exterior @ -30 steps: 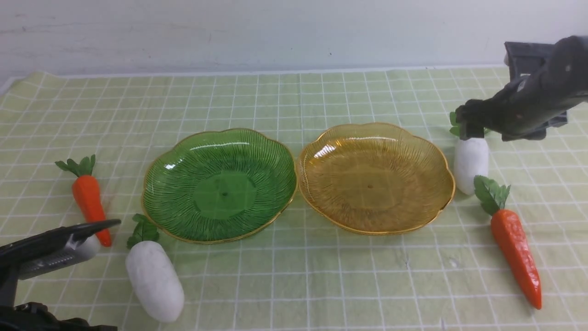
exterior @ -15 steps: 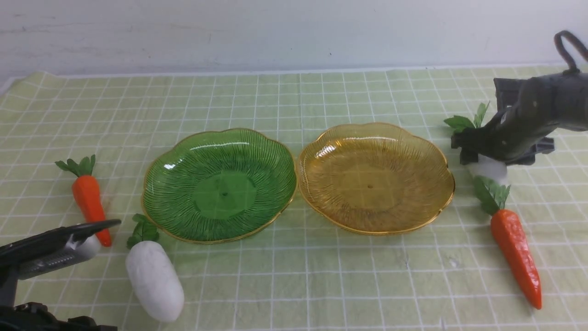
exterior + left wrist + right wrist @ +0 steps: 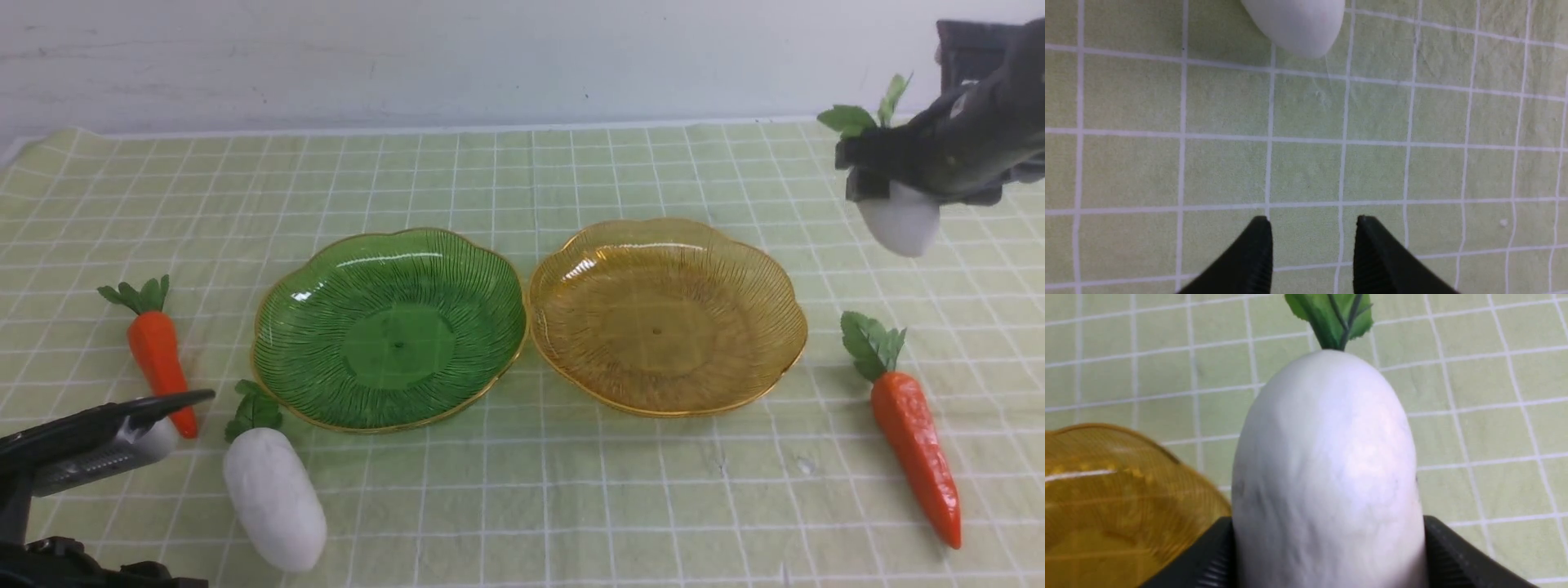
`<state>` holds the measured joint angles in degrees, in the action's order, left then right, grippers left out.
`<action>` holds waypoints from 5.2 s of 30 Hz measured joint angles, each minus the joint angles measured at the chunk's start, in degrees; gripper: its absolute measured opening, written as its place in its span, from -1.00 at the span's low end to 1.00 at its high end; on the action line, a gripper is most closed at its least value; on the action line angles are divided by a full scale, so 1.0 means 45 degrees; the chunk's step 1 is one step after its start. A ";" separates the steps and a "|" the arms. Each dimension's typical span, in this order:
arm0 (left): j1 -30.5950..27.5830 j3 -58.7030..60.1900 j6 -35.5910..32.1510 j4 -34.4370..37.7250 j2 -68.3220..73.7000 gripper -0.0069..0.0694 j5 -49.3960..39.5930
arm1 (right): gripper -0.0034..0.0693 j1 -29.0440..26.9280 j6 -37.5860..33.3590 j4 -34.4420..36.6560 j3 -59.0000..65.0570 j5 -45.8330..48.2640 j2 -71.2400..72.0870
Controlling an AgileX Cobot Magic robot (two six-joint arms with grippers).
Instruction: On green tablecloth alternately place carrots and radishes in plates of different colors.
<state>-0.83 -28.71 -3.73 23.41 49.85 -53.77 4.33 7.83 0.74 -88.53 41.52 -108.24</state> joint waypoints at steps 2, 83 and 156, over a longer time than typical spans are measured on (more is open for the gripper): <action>0.0000 0.0000 0.0000 0.0000 0.0000 -0.14 0.0000 | 0.44 0.0442 -0.0740 0.0597 0.0000 0.0090 0.0028; 0.0000 -0.2144 -0.0202 0.1812 0.7114 0.44 0.5012 | -0.86 0.1862 0.2905 -0.3743 0.4990 0.3575 0.3105; -0.0021 -0.2153 -0.0094 0.1583 0.7105 0.44 0.4616 | 0.91 0.2790 -0.4538 0.2641 -0.0577 0.4353 -0.0385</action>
<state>-0.93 -38.40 -4.15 30.54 81.82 -33.00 16.88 -12.59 12.63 -91.13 61.11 -109.97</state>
